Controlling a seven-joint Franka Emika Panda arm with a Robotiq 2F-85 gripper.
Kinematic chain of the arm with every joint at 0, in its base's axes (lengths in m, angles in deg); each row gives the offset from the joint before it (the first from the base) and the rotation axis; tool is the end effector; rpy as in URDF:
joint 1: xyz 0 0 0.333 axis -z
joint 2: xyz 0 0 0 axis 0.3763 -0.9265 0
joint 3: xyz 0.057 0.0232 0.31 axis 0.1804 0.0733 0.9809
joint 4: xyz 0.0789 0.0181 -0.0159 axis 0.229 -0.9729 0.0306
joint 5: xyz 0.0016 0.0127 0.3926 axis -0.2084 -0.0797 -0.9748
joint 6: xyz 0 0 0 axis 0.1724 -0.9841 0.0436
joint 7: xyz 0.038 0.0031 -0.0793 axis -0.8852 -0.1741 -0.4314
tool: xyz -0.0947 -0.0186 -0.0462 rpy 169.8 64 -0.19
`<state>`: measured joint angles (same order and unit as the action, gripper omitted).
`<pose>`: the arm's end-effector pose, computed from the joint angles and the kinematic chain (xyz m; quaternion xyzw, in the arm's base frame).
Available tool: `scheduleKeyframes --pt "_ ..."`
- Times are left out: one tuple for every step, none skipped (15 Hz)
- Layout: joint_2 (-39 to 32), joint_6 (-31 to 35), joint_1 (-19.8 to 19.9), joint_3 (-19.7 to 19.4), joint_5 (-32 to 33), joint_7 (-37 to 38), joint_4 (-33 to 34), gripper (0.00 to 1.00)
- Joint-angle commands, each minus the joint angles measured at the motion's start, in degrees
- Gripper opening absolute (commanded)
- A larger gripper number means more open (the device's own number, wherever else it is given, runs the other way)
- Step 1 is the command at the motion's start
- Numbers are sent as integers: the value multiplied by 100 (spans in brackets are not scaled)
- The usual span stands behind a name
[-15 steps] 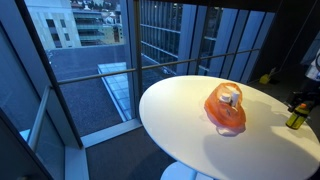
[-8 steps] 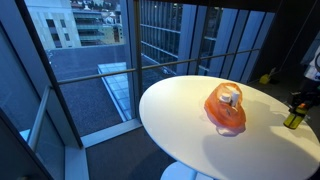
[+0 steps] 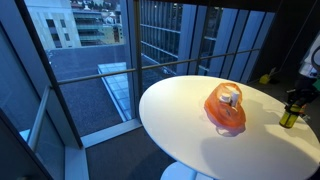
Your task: Pick up the brown medicine bottle with a yellow lid and put it in the orange plastic
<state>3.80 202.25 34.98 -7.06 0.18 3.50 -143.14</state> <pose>0.4016 -0.2237 0.2268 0.9621 -0.2704 -0.0197 0.0296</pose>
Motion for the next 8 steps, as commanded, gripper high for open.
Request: scheduleKeyframes --pt "117 -354 -177 121 122 289 214 19" --pt "118 -411 -241 165 119 348 284 19" --pt "128 -479 -312 222 116 418 372 19" --pt "137 -545 -376 274 116 486 460 19" --pt "155 -633 -441 336 90 540 572 19" --pt "164 -708 -495 393 85 607 680 19" --pt "170 -815 -546 457 46 643 810 19" --pt "176 -910 -589 520 10 662 929 19"
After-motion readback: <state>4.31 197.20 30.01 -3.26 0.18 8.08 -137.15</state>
